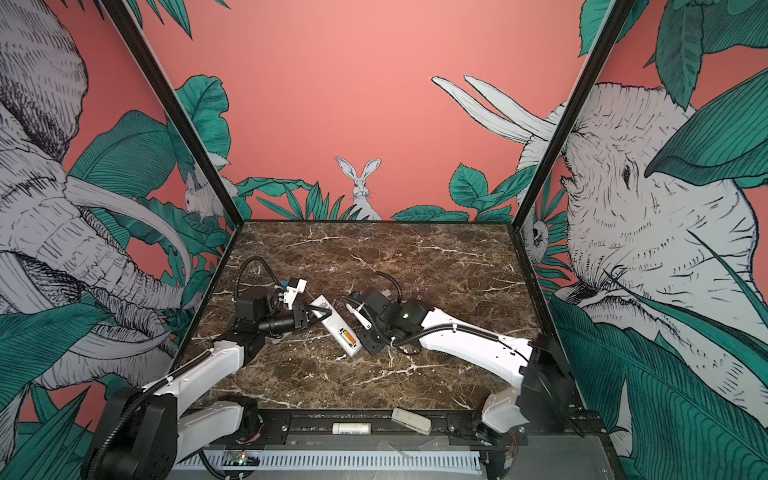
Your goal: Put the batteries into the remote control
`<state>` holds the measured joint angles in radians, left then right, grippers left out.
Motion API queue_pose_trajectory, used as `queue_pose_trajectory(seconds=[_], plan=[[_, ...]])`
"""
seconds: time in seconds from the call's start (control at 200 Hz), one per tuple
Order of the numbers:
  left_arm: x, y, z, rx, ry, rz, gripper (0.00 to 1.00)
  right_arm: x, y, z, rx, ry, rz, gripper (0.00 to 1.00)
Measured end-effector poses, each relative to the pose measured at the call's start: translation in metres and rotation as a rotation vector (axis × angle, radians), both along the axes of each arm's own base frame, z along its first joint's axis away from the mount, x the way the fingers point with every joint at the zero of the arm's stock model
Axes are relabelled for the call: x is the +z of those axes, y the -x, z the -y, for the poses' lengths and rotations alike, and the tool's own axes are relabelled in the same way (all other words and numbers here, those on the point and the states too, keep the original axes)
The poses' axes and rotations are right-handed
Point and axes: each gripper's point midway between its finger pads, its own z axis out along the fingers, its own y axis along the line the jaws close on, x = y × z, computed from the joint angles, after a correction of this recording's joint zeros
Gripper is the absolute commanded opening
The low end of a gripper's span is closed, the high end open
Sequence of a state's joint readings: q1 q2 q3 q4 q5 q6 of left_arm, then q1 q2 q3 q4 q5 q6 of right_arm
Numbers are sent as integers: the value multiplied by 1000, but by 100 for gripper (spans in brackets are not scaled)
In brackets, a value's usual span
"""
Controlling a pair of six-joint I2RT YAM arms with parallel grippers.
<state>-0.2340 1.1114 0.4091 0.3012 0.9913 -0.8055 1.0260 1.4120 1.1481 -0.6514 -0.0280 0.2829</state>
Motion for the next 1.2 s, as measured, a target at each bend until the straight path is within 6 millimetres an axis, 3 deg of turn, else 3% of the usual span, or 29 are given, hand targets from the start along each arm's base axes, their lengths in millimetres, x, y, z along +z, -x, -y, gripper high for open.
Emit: queue_pose_trajectory(seconds=[0.225,0.38,0.53,0.715,0.9,1.2], plan=[[4,19,18,-95,-9,57,0,3,12,27,-37,-72,-20,55],[14,34,29,-156,5,101,0,1,24,17,10,-146,-75,63],[33,49,34,-204,36,165,0,0,34,4,49,-218,-126,63],[46,59,36,-237,67,199,0,4,39,-12,84,-300,-167,56],[49,62,36,-245,76,199,0,9,41,-20,101,-338,-178,32],[50,63,35,-239,73,196,0,10,44,-23,119,-347,-186,21]])
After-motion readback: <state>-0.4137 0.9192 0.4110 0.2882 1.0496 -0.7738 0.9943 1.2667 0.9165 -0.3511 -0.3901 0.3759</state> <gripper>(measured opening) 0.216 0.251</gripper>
